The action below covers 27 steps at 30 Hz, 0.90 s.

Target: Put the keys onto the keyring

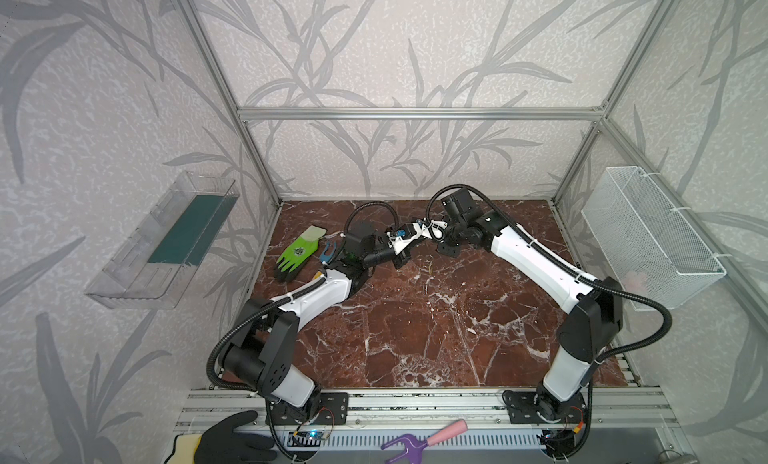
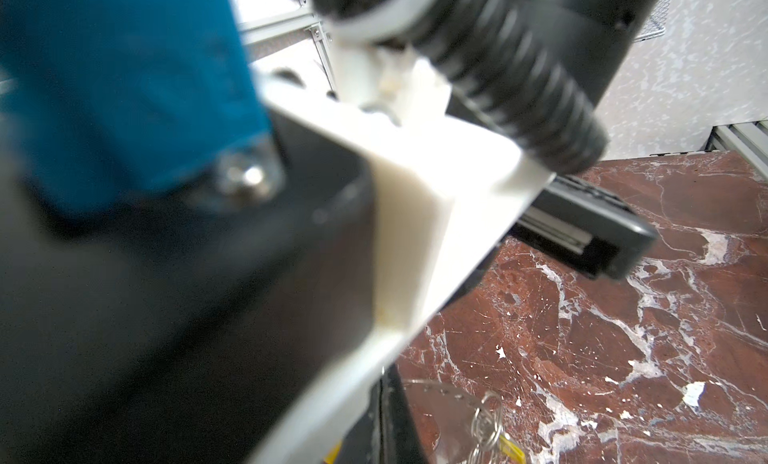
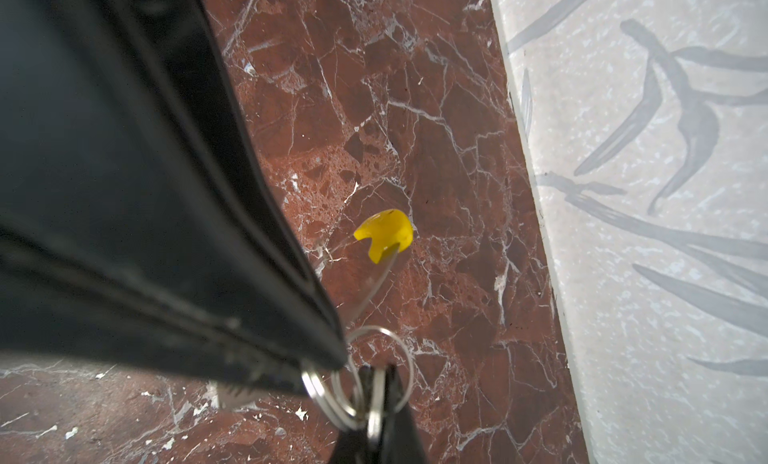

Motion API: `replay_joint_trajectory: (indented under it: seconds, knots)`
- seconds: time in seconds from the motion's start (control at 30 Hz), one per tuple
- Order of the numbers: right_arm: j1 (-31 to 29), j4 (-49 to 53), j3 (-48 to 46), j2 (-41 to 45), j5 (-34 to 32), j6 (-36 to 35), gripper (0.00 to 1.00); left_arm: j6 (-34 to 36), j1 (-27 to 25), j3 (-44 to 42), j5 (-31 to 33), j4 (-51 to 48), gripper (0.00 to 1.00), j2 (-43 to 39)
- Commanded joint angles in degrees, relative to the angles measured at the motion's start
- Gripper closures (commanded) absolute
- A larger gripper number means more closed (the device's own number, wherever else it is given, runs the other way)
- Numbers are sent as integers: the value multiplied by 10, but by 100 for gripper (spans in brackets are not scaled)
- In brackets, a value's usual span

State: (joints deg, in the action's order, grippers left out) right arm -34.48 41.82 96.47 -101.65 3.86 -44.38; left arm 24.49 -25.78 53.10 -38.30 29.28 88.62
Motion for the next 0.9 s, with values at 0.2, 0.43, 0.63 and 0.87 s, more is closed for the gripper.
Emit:
replay_joint_trajectory:
  seconds: [0.2,0.43,0.63,0.87]
  knots:
    - [-6,-21,3,21,24,-15,100,4,5,-3,60,-52,100,24]
    - [-3,-45,-2,19,30,-18,100,5,5,-5,47,-61,100,39]
    - [-3,-7,19,-13,44,-21,100,-27,11,-22,54,-26,83,46]
    - [-7,29,47,-57,66,-30,100,-72,39,-63,77,42,64,26]
